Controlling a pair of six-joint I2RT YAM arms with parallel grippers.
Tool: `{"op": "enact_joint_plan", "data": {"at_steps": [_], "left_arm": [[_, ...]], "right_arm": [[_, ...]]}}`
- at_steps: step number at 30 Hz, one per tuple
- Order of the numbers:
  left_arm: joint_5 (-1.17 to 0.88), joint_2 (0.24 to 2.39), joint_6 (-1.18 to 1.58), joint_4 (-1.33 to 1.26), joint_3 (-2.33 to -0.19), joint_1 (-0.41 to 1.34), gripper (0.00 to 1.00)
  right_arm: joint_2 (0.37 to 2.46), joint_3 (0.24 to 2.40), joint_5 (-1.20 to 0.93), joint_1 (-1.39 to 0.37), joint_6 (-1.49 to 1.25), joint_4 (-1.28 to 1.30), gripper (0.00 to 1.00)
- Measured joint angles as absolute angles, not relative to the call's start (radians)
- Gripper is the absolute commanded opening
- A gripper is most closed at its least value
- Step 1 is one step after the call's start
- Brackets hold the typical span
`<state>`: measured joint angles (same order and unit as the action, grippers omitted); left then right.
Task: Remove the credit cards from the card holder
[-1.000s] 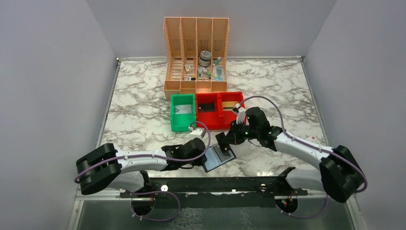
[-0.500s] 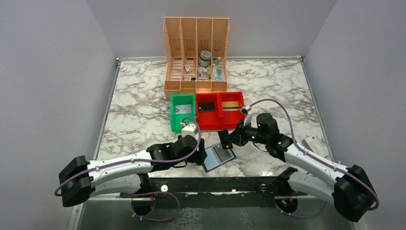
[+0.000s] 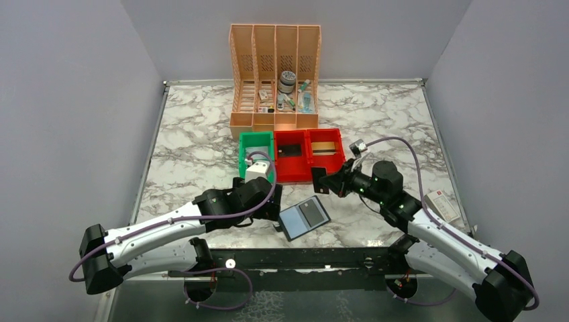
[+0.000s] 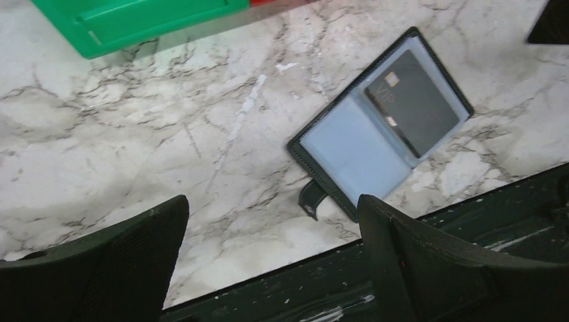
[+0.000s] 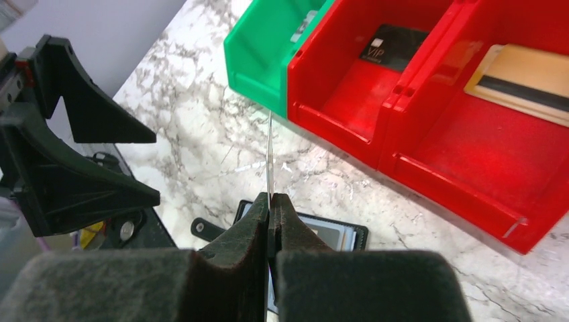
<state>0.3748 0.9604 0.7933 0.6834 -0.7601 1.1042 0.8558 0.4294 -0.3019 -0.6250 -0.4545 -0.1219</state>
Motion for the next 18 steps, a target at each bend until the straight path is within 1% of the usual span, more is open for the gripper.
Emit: {"op": "enact_joint_plan", "data": {"at_steps": [6, 10, 18], "left_arm": [[0.411, 0.916, 0.788, 0.777, -0.763, 1.089, 0.99], [0.444, 0.87, 0.787, 0.797, -0.763, 1.088, 0.99], [0.476, 0.862, 0.786, 0.802, -0.763, 1.088, 0.99]], "right_arm": [[0.779, 0.431, -0.256, -0.624, -0.476, -0.087, 0.01], [0.774, 0.439, -0.282, -0.624, -0.496, -0.047, 0.01], [0.782, 0.492, -0.313, -0.624, -0.485, 0.023, 0.01]]}}
